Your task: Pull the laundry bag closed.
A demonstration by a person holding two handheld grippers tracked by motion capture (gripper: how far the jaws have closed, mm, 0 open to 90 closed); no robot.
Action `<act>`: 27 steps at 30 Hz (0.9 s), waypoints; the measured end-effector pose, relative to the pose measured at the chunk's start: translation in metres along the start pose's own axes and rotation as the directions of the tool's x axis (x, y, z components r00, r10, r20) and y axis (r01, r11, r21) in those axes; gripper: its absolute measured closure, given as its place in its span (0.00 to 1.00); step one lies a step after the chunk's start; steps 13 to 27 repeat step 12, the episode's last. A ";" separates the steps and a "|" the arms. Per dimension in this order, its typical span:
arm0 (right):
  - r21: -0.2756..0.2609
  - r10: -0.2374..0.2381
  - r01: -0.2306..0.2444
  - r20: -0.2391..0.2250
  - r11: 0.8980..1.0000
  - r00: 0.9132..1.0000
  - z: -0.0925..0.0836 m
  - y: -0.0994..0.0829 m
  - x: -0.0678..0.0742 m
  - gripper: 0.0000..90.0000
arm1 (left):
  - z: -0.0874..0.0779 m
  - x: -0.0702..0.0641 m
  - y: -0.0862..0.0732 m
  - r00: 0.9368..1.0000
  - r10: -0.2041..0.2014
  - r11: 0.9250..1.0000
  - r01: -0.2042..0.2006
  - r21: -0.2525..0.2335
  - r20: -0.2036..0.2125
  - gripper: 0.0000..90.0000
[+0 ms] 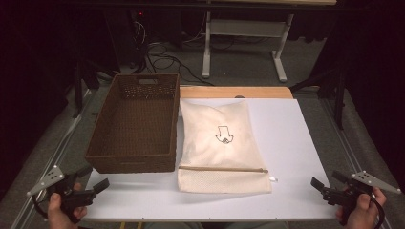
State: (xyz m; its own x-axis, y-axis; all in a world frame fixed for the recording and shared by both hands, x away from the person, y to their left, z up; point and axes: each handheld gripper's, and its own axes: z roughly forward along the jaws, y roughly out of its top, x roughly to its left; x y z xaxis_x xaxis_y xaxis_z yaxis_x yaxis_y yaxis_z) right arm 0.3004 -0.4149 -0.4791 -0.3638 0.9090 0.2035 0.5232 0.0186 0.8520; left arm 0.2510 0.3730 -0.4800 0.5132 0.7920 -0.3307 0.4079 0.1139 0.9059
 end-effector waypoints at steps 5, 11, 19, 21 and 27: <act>-0.026 0.031 -0.031 -0.010 0.999 0.999 -0.006 0.000 -0.003 0.00 | -0.002 0.006 -0.006 1.000 -0.025 1.000 0.025 0.011 -0.008 0.01; -0.014 0.026 -0.027 -0.003 1.000 1.000 -0.002 0.000 -0.001 0.00 | 0.003 0.000 -0.004 0.999 -0.025 1.000 0.025 0.009 -0.019 0.01; -0.014 0.026 -0.027 -0.003 1.000 1.000 -0.002 0.000 -0.001 0.00 | 0.006 -0.003 -0.003 1.000 -0.021 1.000 0.021 0.019 -0.019 0.01; -0.014 0.026 -0.027 -0.003 1.000 1.000 -0.002 0.000 -0.001 0.00 | 0.006 -0.003 -0.003 1.000 -0.021 1.000 0.021 0.019 -0.019 0.01; -0.014 0.026 -0.027 -0.003 1.000 1.000 -0.002 0.000 -0.001 0.00 | 0.006 -0.003 -0.003 1.000 -0.021 1.000 0.021 0.019 -0.019 0.01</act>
